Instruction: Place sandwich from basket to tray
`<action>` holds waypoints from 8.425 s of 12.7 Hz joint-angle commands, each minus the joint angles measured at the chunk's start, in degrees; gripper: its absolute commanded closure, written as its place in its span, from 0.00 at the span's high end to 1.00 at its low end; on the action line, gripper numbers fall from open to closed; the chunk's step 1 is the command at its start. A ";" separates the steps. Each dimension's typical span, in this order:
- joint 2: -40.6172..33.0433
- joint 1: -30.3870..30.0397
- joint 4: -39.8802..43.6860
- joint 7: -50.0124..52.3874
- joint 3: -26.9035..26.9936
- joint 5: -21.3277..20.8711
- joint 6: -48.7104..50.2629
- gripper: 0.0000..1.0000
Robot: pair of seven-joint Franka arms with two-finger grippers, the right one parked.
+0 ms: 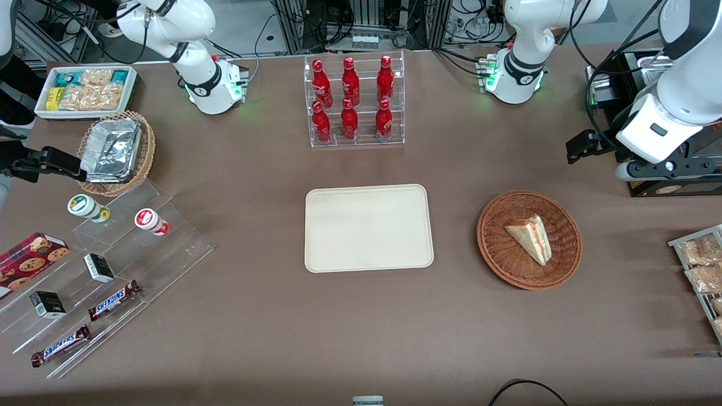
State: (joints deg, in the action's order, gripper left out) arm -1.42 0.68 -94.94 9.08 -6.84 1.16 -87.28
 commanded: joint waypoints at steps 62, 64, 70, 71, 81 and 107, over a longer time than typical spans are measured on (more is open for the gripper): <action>20.03 20.31 -7.74 33.36 -1.25 -1.68 -27.59 0.00; 23.81 23.39 -3.70 33.90 -1.25 -0.29 -27.68 0.00; 37.17 32.61 9.66 42.41 -1.07 0.43 -28.29 0.00; 38.93 33.94 11.95 43.91 -1.07 0.43 -28.29 0.00; 45.62 39.40 19.00 52.10 -0.63 -2.91 -28.47 0.00; 35.27 34.83 24.71 46.22 -0.46 -3.00 -10.21 1.00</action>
State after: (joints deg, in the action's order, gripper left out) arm 35.93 37.09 -70.09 57.42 -7.23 -1.21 -100.94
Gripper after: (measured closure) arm 0.000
